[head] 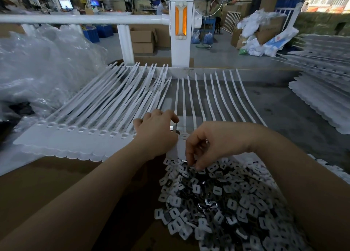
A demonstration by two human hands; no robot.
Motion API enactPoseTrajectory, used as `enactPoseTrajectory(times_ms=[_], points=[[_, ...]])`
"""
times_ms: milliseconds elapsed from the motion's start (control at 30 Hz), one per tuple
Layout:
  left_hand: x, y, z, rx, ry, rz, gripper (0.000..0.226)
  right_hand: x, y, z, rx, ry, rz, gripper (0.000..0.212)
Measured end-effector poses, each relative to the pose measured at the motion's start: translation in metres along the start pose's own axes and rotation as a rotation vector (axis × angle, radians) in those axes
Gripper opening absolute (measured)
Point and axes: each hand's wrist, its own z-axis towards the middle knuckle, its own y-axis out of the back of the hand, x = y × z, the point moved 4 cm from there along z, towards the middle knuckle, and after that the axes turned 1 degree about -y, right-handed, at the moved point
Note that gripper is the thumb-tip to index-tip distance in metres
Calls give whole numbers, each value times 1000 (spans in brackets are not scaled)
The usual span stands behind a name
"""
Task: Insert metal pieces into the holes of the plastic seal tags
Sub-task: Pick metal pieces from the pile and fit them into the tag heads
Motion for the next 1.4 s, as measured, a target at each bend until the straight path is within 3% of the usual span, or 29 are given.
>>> enactPoseTrajectory(times_ms=[200, 400, 567, 633, 800, 900, 1400], points=[[3, 0, 4, -6, 39, -92, 41, 8, -7, 3, 73, 0, -88, 23], [13, 6, 4, -175, 116, -611, 31, 9, -9, 4, 61, 6, -103, 11], [14, 10, 2, -263, 67, -747, 26, 6, -4, 1, 34, 7, -15, 8], [13, 10, 1, -255, 41, -794, 23, 4, 0, 2, -57, 6, 35, 7], [2, 11, -1, -146, -99, -932, 19, -19, 21, 1, -500, -158, 185, 5], [-3, 10, -3, -74, -169, -933, 15, -29, 26, -2, -631, -216, 278, 5], [-7, 9, -7, 22, -126, -892, 6, -24, 26, -1, -653, -156, 345, 6]])
